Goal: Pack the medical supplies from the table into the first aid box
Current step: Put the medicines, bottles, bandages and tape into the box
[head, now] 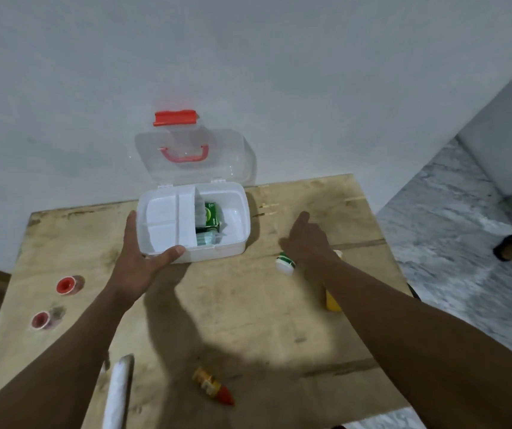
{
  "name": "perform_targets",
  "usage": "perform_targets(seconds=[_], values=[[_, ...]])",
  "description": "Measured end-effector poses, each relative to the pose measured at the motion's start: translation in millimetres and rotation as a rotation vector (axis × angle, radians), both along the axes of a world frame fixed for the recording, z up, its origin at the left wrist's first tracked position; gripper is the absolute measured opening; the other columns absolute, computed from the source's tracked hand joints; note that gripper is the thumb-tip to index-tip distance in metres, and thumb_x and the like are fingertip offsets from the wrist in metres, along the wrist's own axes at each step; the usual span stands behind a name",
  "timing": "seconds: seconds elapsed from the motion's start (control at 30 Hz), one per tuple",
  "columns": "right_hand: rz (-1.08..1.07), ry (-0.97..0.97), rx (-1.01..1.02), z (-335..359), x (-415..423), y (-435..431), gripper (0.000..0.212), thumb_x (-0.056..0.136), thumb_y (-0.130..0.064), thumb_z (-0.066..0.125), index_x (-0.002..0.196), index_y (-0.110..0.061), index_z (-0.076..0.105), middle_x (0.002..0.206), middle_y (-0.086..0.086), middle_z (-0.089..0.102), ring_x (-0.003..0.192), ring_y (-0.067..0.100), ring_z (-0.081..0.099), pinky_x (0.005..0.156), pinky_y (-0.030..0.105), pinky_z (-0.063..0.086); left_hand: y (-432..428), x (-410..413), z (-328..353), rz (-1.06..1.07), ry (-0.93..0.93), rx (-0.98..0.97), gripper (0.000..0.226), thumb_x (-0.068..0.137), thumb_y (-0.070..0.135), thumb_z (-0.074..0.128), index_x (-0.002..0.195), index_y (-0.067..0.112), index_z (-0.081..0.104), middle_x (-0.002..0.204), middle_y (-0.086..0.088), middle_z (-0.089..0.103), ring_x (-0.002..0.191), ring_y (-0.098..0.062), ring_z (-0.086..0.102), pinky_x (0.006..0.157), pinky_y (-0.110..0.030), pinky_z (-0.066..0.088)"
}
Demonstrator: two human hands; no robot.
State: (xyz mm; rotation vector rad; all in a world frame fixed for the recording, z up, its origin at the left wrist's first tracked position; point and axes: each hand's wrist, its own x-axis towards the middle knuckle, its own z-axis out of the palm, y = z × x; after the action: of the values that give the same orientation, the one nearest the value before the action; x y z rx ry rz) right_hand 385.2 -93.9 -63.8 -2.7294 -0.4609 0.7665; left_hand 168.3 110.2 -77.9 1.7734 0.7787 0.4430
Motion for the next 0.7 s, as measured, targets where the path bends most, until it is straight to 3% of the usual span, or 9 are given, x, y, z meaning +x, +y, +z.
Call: perform_targets(seconds=[0.13, 0.37, 0.53, 0.7], values=[[0.016, -0.013, 0.020, -6.9, 2.5, 3.8, 0.063, 0.087, -0.021, 0.061, 0.136, 0.001, 0.028, 0.128, 0.021, 0.054, 0.122, 0.038, 0.051, 0.097, 0.038, 0.041, -1.1, 0.8, 0.7, 0.003, 0.008, -0.035, 0.077, 0.077, 0.016, 0.082, 0.138, 0.028, 0.037, 0.115, 0.027, 0.054, 0.106, 0.014, 0.054, 0.079, -0.025, 0.053], [0.022, 0.001, 0.074, -12.7, 7.9, 1.3, 0.062, 0.084, -0.026, 0.067, 0.133, -0.009, 0.034, 0.118, 0.015, 0.062, 0.111, 0.036, 0.059, 0.087, 0.036, 0.045, -2.8, 0.1, 5.3, -0.013, 0.017, -0.058, 0.083, 0.071, 0.030, 0.081, 0.139, 0.034, 0.034, 0.118, 0.028, 0.052, 0.110, 0.008, 0.052, 0.079, -0.036, 0.056], [0.031, 0.064, 0.154, -9.5, -3.4, -3.5, 0.062, 0.082, -0.024, 0.070, 0.133, -0.020, 0.034, 0.112, 0.013, 0.063, 0.104, 0.035, 0.060, 0.080, 0.034, 0.043, -0.8, -0.8, 0.8, 0.000, 0.000, -0.066, 0.080, 0.076, 0.018, 0.082, 0.139, 0.032, 0.034, 0.117, 0.028, 0.053, 0.107, 0.011, 0.054, 0.080, -0.033, 0.057], [-0.018, -0.048, 0.328, 12.6, -26.0, -4.2, 0.064, 0.080, -0.020, 0.069, 0.131, -0.019, 0.032, 0.103, 0.014, 0.060, 0.098, 0.037, 0.061, 0.082, 0.038, 0.048, -0.4, -6.6, -2.6, -0.011, -0.014, -0.039, 0.096, 0.069, 0.031, 0.086, 0.145, 0.032, 0.027, 0.134, 0.009, 0.050, 0.120, -0.016, 0.051, 0.095, -0.036, 0.049]])
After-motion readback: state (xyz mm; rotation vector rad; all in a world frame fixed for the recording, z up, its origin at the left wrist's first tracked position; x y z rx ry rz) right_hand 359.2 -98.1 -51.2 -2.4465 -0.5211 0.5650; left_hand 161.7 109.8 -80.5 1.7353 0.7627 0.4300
